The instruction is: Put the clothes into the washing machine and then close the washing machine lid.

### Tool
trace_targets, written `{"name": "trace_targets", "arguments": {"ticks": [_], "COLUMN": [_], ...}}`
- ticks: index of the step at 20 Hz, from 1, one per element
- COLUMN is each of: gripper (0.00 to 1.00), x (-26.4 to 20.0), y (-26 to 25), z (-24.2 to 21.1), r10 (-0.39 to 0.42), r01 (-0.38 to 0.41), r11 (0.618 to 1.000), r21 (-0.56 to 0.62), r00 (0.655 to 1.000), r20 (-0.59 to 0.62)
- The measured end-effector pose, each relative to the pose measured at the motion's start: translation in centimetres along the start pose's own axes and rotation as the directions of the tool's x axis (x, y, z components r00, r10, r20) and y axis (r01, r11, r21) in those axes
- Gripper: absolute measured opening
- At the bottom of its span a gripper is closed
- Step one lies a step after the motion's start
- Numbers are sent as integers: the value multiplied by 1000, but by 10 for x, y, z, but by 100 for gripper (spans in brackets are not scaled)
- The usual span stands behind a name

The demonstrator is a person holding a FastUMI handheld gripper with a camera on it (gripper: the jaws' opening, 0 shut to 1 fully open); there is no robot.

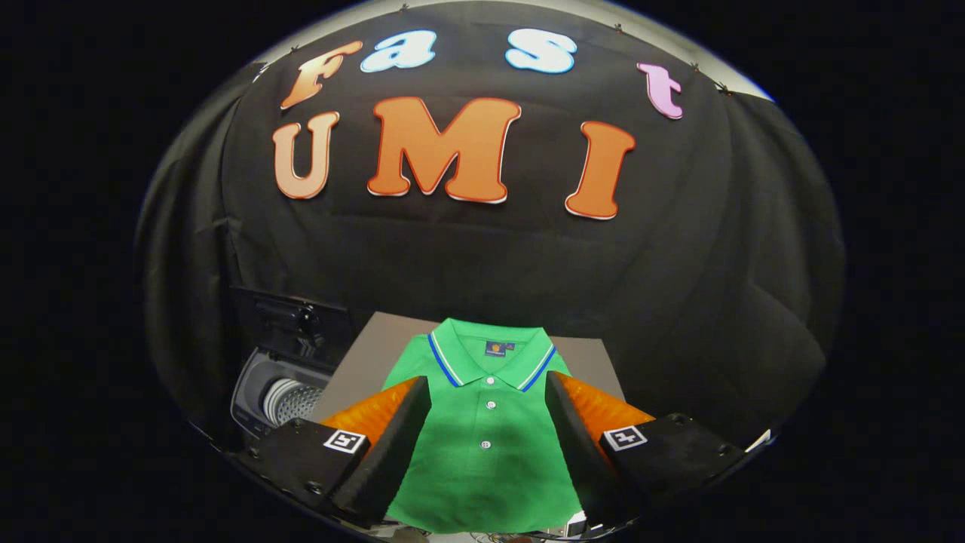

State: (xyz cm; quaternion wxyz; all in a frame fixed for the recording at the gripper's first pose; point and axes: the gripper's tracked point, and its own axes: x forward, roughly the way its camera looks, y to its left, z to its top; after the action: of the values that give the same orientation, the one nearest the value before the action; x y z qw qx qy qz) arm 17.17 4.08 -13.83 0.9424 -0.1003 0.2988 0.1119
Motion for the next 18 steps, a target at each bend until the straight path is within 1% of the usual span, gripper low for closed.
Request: {"name": "trace_targets", "arguments": {"ticks": [1, 4, 10, 11, 13, 15, 18], "gripper": [98, 99, 99, 99, 97, 97, 88], "x": [11, 35, 53, 56, 60, 58, 59], "y": [-2, -3, -10, -8, -5, -12, -9], "z": [-10, -34, -85, -92, -92, -91, -92], "r10": [7, 41, 51, 70, 114, 140, 176], "r01": [-6, -26, -8, -24, -57, -87, -137], "r11": [1000, 995, 990, 989, 980, 977, 978], "r21": [10, 92, 138, 146, 192, 193, 156], "r00": [999, 985, 948, 944, 947, 949, 946], "r20": [-48, -169, -314, -322, -299, -282, -272]}}
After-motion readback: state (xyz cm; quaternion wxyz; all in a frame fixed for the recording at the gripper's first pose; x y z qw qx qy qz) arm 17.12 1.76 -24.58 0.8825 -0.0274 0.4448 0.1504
